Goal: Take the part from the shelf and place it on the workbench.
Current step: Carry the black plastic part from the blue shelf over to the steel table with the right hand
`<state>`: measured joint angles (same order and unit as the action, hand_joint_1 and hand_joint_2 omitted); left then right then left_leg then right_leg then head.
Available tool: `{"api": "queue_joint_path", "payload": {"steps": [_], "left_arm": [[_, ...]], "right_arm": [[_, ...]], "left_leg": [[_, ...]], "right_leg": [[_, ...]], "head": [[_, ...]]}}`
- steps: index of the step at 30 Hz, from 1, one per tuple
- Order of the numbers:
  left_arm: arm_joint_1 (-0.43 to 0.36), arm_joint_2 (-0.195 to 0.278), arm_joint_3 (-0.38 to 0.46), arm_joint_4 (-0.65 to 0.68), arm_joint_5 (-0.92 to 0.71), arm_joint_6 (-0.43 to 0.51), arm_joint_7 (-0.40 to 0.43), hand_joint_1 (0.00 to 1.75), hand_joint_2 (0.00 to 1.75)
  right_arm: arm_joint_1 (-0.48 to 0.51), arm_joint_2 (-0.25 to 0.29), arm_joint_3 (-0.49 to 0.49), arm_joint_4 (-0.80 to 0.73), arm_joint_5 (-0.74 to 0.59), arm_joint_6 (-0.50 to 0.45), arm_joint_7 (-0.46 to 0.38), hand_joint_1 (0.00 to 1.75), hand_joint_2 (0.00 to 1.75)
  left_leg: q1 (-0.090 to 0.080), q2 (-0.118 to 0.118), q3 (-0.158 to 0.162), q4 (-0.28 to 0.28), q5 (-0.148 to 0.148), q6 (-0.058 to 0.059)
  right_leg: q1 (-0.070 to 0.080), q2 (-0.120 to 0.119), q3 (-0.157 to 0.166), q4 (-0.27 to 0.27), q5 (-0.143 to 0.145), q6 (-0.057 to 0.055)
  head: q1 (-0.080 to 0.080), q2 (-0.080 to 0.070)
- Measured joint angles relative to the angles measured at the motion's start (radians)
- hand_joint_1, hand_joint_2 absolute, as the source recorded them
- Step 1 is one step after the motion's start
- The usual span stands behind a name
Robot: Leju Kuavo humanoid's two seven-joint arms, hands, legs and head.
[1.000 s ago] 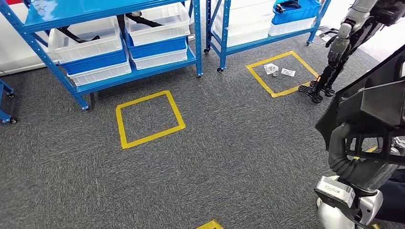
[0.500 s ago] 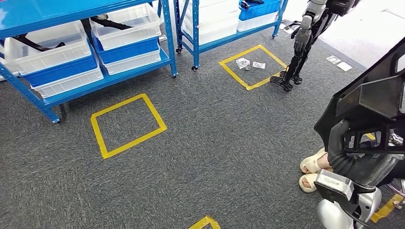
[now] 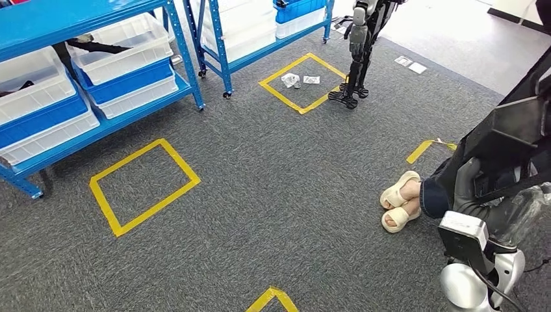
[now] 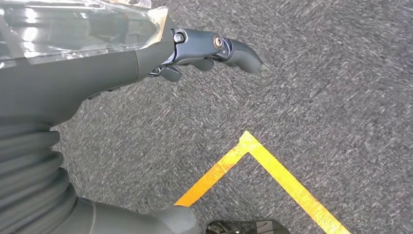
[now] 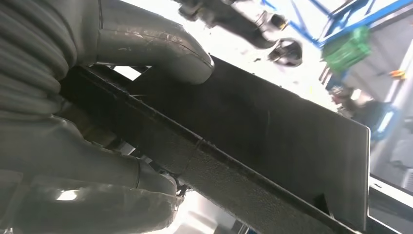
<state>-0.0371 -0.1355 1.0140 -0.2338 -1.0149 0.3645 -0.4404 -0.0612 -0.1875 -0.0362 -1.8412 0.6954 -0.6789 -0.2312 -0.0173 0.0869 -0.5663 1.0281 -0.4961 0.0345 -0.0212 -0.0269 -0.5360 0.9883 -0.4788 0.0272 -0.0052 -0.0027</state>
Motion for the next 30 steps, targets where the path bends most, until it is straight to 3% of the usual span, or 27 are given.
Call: {"api": "queue_joint_path", "payload": {"steps": [1, 3, 4, 5, 6, 7, 9, 11, 12, 13, 15, 16, 18, 20, 21, 23, 25, 26, 28, 29, 30], "left_arm": [[0.0, 0.0, 0.0, 0.0, 0.0, 0.001, 0.0, 0.0, 1.75], [0.002, 0.001, 0.0, 0.002, 0.0, 0.002, 0.002, 0.0, 1.75], [0.003, 0.001, 0.0, 0.003, 0.0, 0.002, 0.003, 0.0, 1.75], [0.004, 0.001, 0.0, 0.003, 0.001, 0.003, 0.003, 0.0, 1.75], [0.004, 0.001, 0.0, 0.004, 0.002, 0.004, 0.003, 0.0, 1.75], [0.004, 0.002, 0.0, 0.004, 0.003, 0.004, 0.003, 0.0, 1.75], [0.004, 0.003, 0.0, 0.005, 0.003, 0.004, 0.003, 0.0, 1.75], [0.004, 0.004, 0.0, 0.006, 0.003, 0.005, 0.003, 0.0, 1.75], [0.004, 0.004, 0.0, 0.007, 0.003, 0.005, 0.004, 0.0, 1.75], [0.004, 0.004, 0.0, 0.007, 0.003, 0.006, 0.005, 0.0, 1.75], [0.003, 0.004, 0.0, 0.007, 0.003, 0.008, 0.006, 0.0, 1.75], [0.003, 0.005, 0.0, 0.007, 0.003, 0.009, 0.006, 0.0, 1.75], [0.004, 0.005, 0.0, 0.007, 0.003, 0.01, 0.006, 0.0, 1.75], [0.004, 0.004, 0.0, 0.007, 0.003, 0.011, 0.008, 0.0, 1.75], [0.004, 0.004, 0.0, 0.007, 0.004, 0.012, 0.009, 0.0, 1.75], [0.004, 0.003, 0.0, 0.007, 0.005, 0.013, 0.01, 0.0, 1.75], [0.004, 0.002, 0.0, 0.007, 0.006, 0.013, 0.01, 0.0, 1.75], [0.003, 0.002, 0.0, 0.007, 0.006, 0.014, 0.01, 0.0, 1.75], [0.003, 0.001, 0.0, 0.007, 0.007, 0.014, 0.01, 0.0, 1.75], [0.003, 0.001, 0.0, 0.007, 0.007, 0.015, 0.01, 0.0, 1.75], [0.002, 0.001, 0.0, 0.007, 0.006, 0.016, 0.01, 0.0, 1.75]], "right_arm": [[-0.001, -0.002, -0.003, 0.005, -0.006, 0.002, 0.0, 1.66, 1.75], [-0.002, -0.004, -0.006, 0.017, -0.027, 0.009, -0.002, 1.66, 1.75], [-0.001, -0.004, -0.006, 0.023, -0.041, 0.013, -0.004, 1.66, 1.75], [-0.001, -0.004, -0.006, 0.029, -0.056, 0.015, -0.007, 1.66, 1.75], [-0.001, -0.004, -0.007, 0.035, -0.068, 0.017, -0.009, 1.66, 1.75], [-0.001, -0.004, -0.007, 0.04, -0.077, 0.018, -0.012, 1.66, 1.75], [-0.002, -0.004, -0.007, 0.046, -0.087, 0.019, -0.017, 1.66, 1.75], [-0.004, -0.004, -0.006, 0.05, -0.095, 0.022, -0.021, 1.66, 1.75], [-0.003, -0.004, -0.006, 0.052, -0.1, 0.024, -0.023, 1.66, 1.75], [0.0, -0.005, -0.006, 0.052, -0.104, 0.026, -0.025, 1.66, 1.75], [0.007, -0.006, -0.007, 0.054, -0.111, 0.026, -0.028, 1.66, 1.75], [0.009, -0.007, -0.007, 0.054, -0.113, 0.026, -0.029, 1.66, 1.75], [0.01, -0.007, -0.007, 0.056, -0.119, 0.026, -0.033, 1.66, 1.75], [0.016, -0.006, -0.007, 0.059, -0.135, 0.026, -0.042, 1.66, 1.75], [0.019, -0.006, -0.007, 0.061, -0.147, 0.025, -0.048, 1.66, 1.75], [0.023, -0.007, -0.007, 0.064, -0.167, 0.021, -0.06, 1.66, 1.75], [0.023, -0.007, -0.007, 0.065, -0.179, 0.018, -0.07, 1.66, 1.75], [0.022, -0.007, -0.007, 0.066, -0.181, 0.017, -0.072, 1.66, 1.75], [0.023, -0.007, -0.007, 0.067, -0.186, 0.015, -0.075, 1.66, 1.75], [0.024, -0.007, -0.007, 0.068, -0.189, 0.014, -0.076, 1.66, 1.75], [0.025, -0.006, -0.007, 0.068, -0.193, 0.012, -0.078, 1.66, 1.75]], "left_leg": [[0.004, -0.027, -0.015, 0.039, -0.028, -0.007], [0.013, -0.075, -0.07, 0.171, -0.1, -0.018], [0.017, -0.083, -0.095, 0.231, -0.123, -0.023], [0.022, -0.087, -0.109, 0.263, -0.128, -0.026], [0.026, -0.088, -0.104, 0.253, -0.111, -0.029], [0.031, -0.092, -0.081, 0.206, -0.078, -0.031], [0.043, -0.134, -0.019, 0.071, -0.012, -0.035], [0.048, -0.174, 0.011, -0.002, 0.007, -0.034], [0.045, -0.178, 0.011, -0.007, 0.004, -0.03], [0.041, -0.165, 0.009, -0.009, 0.006, -0.023], [0.038, -0.139, 0.009, -0.018, 0.014, -0.003], [0.038, -0.125, 0.009, -0.023, 0.017, 0.007], [0.032, -0.096, 0.007, -0.025, 0.02, 0.018], [0.027, -0.067, 0.004, -0.025, 0.02, 0.021], [0.026, -0.055, 0.004, -0.025, 0.02, 0.021], [0.024, -0.03, 0.005, -0.024, 0.019, 0.021], [0.019, -0.009, 0.009, -0.023, 0.017, 0.016], [0.016, 0.0, 0.01, -0.022, 0.016, 0.011], [0.012, 0.018, 0.014, -0.023, 0.015, 0.003], [0.014, 0.019, 0.014, -0.021, 0.013, -0.003], [0.017, 0.005, 0.011, -0.011, 0.002, -0.008]], "right_leg": [[-0.006, 0.008, 0.0, -0.001, 0.004, -0.006], [-0.007, 0.026, -0.007, -0.001, 0.009, -0.012], [-0.008, 0.037, -0.009, 0.0, 0.011, -0.012], [-0.009, 0.049, -0.01, 0.0, 0.012, -0.012], [-0.01, 0.061, -0.01, 0.001, 0.013, -0.01], [-0.012, 0.074, -0.01, 0.002, 0.013, -0.009], [-0.013, 0.098, -0.013, 0.008, 0.012, -0.001], [-0.013, 0.12, -0.026, 0.013, 0.015, 0.015], [-0.013, 0.131, -0.033, 0.013, 0.019, 0.025], [-0.015, 0.142, -0.041, 0.009, 0.024, 0.035], [-0.016, 0.121, -0.059, 0.025, 0.019, 0.045], [-0.014, 0.096, -0.08, 0.061, 0.001, 0.043], [-0.01, 0.05, -0.142, 0.191, -0.054, 0.035], [-0.01, 0.041, -0.186, 0.295, -0.088, 0.037], [-0.01, 0.038, -0.183, 0.299, -0.087, 0.041], [-0.009, 0.018, -0.112, 0.185, -0.047, 0.053], [-0.003, -0.025, -0.032, 0.045, -0.008, 0.052], [0.0, -0.037, -0.013, 0.011, 0.0, 0.046], [0.006, -0.027, -0.014, 0.004, 0.006, 0.034], [-0.001, -0.015, -0.016, 0.003, 0.009, 0.028], [-0.007, -0.005, -0.017, 0.002, 0.012, 0.022]], "head": [[-0.001, 0.0], [-0.002, 0.0], [-0.002, 0.0], [-0.002, 0.0], [-0.002, 0.0], [-0.002, 0.0], [-0.002, 0.0], [-0.002, 0.0], [-0.001, 0.0], [-0.001, 0.0], [0.0, 0.0], [0.003, 0.0], [0.009, 0.0], [0.01, 0.0], [0.01, 0.0], [0.011, 0.0], [0.01, 0.0], [0.009, 0.0], [0.006, 0.0], [0.006, 0.0], [0.005, 0.0]]}}
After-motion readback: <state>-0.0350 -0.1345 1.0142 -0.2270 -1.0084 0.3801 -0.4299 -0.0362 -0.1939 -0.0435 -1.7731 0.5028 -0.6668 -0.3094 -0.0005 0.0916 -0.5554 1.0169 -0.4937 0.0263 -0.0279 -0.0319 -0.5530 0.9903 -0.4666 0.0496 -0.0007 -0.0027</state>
